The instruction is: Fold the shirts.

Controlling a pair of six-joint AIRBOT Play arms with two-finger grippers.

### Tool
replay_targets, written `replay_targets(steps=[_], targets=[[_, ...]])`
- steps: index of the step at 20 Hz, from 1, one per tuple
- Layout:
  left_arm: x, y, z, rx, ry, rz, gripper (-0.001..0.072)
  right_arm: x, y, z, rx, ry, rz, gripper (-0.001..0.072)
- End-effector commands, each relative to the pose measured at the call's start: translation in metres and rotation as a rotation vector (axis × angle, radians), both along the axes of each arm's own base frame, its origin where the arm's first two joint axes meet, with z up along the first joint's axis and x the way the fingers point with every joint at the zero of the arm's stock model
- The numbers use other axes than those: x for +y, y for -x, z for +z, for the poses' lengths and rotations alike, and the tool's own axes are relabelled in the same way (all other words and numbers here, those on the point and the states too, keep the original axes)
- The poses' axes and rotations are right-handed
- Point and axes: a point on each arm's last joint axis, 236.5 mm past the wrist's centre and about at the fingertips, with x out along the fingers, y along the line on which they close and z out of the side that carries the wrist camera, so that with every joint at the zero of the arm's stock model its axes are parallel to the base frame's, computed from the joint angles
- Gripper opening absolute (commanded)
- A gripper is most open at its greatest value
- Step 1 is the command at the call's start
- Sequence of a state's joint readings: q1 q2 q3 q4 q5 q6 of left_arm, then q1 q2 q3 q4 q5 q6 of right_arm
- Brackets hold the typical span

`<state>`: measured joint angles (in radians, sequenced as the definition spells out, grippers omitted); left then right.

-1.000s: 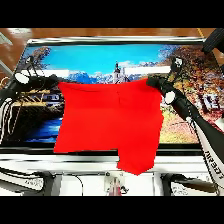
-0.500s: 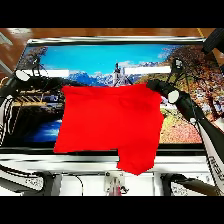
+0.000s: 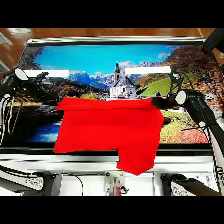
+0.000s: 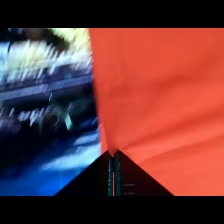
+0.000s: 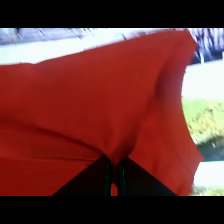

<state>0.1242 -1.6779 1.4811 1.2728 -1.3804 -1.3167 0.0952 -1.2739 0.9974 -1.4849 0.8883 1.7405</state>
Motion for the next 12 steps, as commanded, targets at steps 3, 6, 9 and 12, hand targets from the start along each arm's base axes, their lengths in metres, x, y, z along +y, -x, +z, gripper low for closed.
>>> replay_targets(steps=[3, 6, 9, 12], targets=[[0.014, 0.02, -0.002, 0.086, -0.028, 0.011, 0.0028, -0.018, 0.027, -0.011, 0.129, 0.054, -0.081, 0.0069], [0.001, 0.018, -0.007, 0.101, 0.029, 0.019, 0.0028, -0.015, 0.034, -0.023, 0.181, 0.041, -0.093, 0.0069], [-0.008, 0.019, -0.018, 0.143, 0.062, 0.053, 0.0028, -0.008, 0.041, -0.038, 0.245, 0.014, -0.1, 0.0069], [-0.008, 0.02, -0.024, 0.161, 0.063, 0.069, 0.0028, -0.003, 0.044, -0.047, 0.279, -0.008, -0.107, 0.0069]])
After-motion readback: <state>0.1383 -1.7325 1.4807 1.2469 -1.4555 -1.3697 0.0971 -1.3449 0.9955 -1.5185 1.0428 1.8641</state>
